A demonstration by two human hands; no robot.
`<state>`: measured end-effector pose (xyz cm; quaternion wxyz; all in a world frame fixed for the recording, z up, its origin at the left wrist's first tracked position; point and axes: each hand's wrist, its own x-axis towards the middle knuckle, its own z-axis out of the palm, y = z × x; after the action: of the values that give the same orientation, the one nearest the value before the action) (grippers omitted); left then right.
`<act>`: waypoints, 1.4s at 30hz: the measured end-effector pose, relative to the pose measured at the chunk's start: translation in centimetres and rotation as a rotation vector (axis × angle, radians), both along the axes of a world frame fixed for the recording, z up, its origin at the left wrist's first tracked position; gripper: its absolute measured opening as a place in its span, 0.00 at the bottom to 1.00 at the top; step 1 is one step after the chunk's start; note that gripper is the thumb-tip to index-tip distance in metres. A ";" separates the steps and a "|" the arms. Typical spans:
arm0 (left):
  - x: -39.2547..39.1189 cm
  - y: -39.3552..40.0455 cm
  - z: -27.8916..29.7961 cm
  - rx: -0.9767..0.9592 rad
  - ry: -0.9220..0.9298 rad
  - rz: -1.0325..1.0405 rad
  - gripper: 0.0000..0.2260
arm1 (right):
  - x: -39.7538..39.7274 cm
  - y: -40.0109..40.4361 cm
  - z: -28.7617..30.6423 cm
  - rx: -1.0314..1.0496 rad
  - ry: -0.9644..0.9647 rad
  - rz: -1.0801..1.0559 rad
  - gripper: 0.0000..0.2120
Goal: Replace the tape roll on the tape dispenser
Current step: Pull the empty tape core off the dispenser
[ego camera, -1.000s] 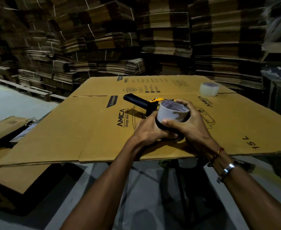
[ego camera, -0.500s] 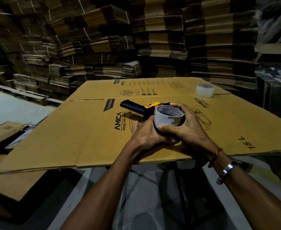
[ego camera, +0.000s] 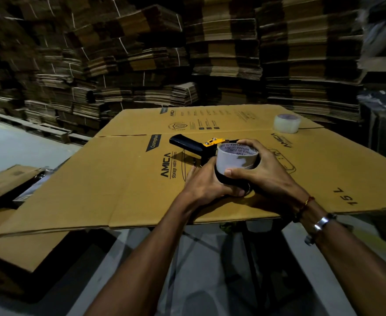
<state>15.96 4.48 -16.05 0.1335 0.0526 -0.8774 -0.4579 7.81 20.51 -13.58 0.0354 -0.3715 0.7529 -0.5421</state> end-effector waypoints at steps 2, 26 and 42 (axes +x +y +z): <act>0.1 0.1 0.0 -0.008 0.004 0.000 0.46 | 0.1 0.0 0.0 0.001 0.008 -0.006 0.36; -0.4 -0.4 -0.3 0.022 0.004 0.001 0.44 | 0.2 -0.1 0.1 0.008 0.060 -0.031 0.38; -0.6 -0.4 -0.4 -0.084 -0.054 0.091 0.50 | 0.1 4.4 0.2 -0.332 -0.234 -0.181 0.30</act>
<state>15.36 4.09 -16.42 0.1326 0.0993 -0.8958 -0.4124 7.92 24.94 -13.39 0.0122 -0.2379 0.6745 -0.6988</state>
